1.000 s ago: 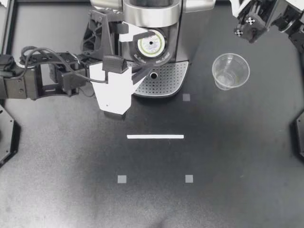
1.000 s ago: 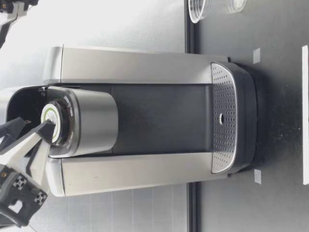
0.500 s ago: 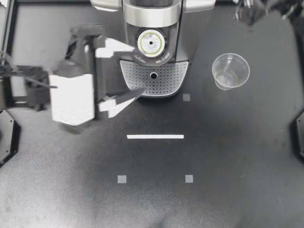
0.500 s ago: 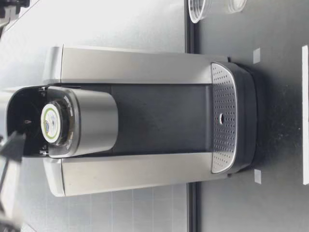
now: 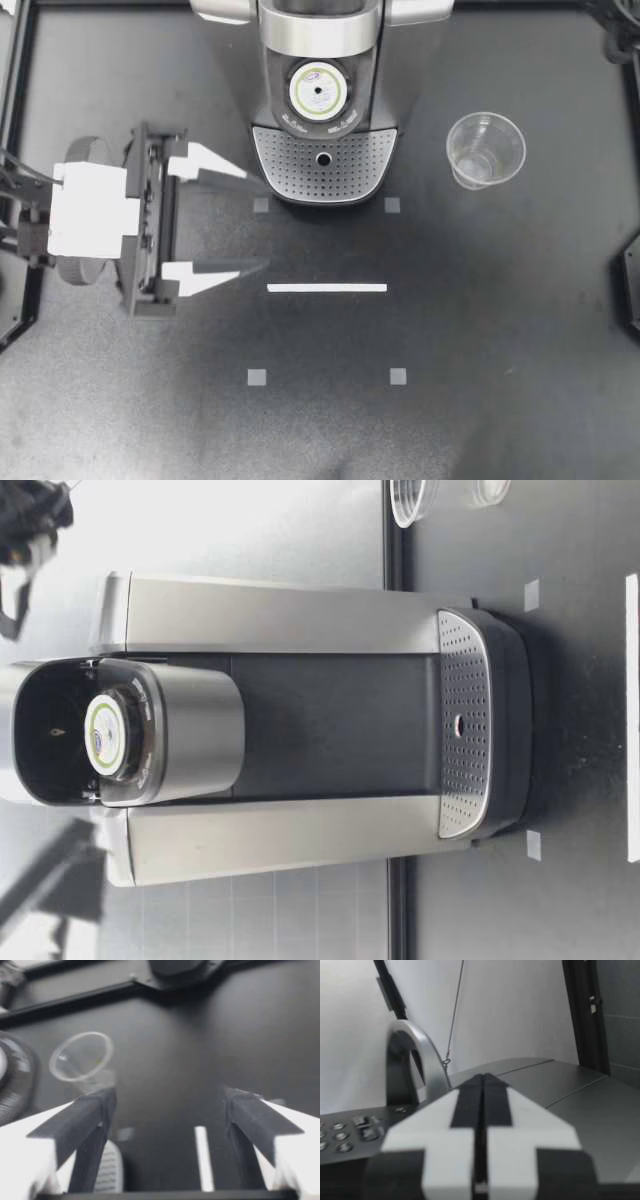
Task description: Place the coffee capsule inside the capsule container, then place the cup onto the center of the cup tray, then push the 'Hot Water' and 'Travel Mug' buttons.
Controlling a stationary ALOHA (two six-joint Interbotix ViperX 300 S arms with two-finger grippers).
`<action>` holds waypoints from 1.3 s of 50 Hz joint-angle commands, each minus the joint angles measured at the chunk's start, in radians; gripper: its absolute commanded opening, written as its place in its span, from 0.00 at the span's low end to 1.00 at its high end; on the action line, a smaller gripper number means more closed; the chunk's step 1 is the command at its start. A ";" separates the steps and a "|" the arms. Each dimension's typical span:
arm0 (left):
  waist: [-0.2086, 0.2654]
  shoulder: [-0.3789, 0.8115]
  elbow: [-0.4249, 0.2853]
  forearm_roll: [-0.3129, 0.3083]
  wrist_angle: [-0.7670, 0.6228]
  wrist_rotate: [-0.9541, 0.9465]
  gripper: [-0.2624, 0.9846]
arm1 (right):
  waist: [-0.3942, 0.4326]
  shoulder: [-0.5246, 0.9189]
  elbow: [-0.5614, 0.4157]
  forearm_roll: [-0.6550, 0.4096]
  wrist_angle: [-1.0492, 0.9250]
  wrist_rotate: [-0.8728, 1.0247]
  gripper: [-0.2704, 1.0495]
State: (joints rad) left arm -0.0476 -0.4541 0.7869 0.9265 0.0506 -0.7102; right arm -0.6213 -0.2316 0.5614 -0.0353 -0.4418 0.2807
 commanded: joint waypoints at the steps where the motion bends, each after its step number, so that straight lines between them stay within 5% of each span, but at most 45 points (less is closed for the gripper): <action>1: 0.000 -0.014 0.009 -0.005 -0.040 -0.025 0.74 | -0.008 0.018 -0.052 0.000 -0.003 -0.002 0.26; 32: 0.000 -0.025 0.071 -0.037 -0.084 -0.054 0.71 | 0.061 0.048 -0.104 -0.002 -0.002 0.005 0.26; 65: 0.000 -0.035 0.071 -0.037 -0.084 -0.052 0.71 | 0.202 -0.057 0.043 -0.002 -0.002 0.008 0.26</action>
State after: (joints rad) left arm -0.0476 -0.4771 0.8698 0.8912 -0.0276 -0.7624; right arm -0.4341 -0.2669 0.6121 -0.0353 -0.4387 0.2869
